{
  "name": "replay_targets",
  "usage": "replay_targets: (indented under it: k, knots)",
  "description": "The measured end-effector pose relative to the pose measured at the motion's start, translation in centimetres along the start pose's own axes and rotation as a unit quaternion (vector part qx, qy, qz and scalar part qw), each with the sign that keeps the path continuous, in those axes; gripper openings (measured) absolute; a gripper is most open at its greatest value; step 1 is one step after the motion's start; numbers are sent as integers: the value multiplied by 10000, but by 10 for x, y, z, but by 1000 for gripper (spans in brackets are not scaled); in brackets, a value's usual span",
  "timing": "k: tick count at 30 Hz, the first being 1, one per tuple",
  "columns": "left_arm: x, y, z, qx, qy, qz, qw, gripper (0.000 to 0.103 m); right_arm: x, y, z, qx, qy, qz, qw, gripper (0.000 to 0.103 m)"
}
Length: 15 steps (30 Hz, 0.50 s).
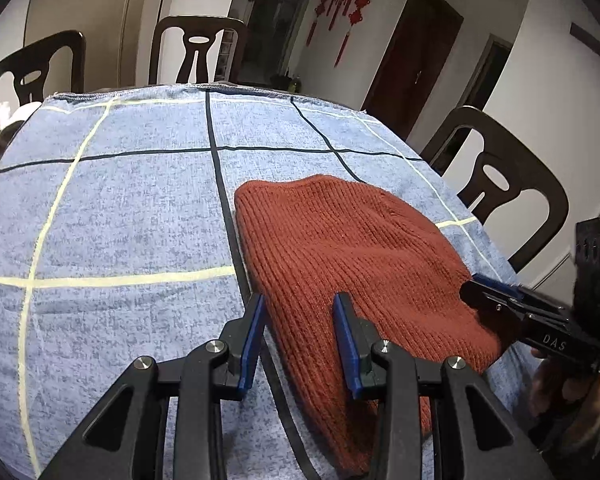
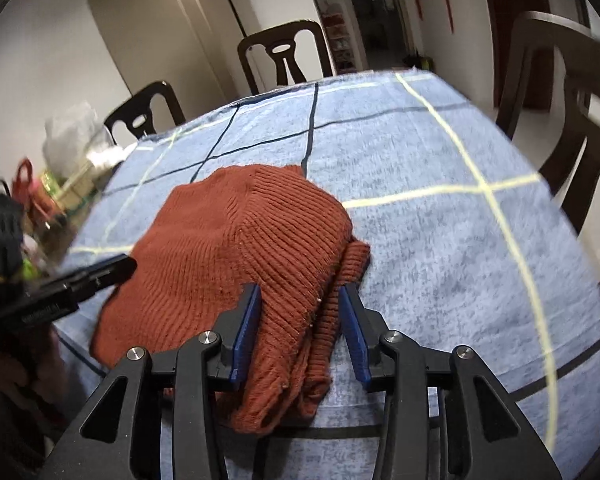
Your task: Fold small clothes
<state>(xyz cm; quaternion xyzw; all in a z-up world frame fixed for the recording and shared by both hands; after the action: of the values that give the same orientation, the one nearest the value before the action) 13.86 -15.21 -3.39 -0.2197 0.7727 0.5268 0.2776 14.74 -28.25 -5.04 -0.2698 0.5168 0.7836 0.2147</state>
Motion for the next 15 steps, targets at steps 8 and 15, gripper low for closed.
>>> replay_targets:
  k: [8, 15]
  knots:
    - [-3, -4, -2, 85, 49, 58, 9999, 38, 1, -6, -19, -321, -563, 107, 9978, 53]
    - [-2, -6, -2, 38, 7, 133, 9999, 39, -10, 1, -10, -91, -297, 48, 9995, 53]
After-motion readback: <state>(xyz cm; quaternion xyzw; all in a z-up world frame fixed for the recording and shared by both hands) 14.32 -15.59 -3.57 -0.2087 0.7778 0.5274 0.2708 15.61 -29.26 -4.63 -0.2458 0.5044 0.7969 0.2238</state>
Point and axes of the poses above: each gripper's, at about its wrist camera, not at the fingertips, and y roughly against the way its jaws point, z to its left, x to its underside, the point moved 7 cm from there along -y, roughly the way its jaws point, and after that the axes turned 1 degree about y, right-handed, at the moved point
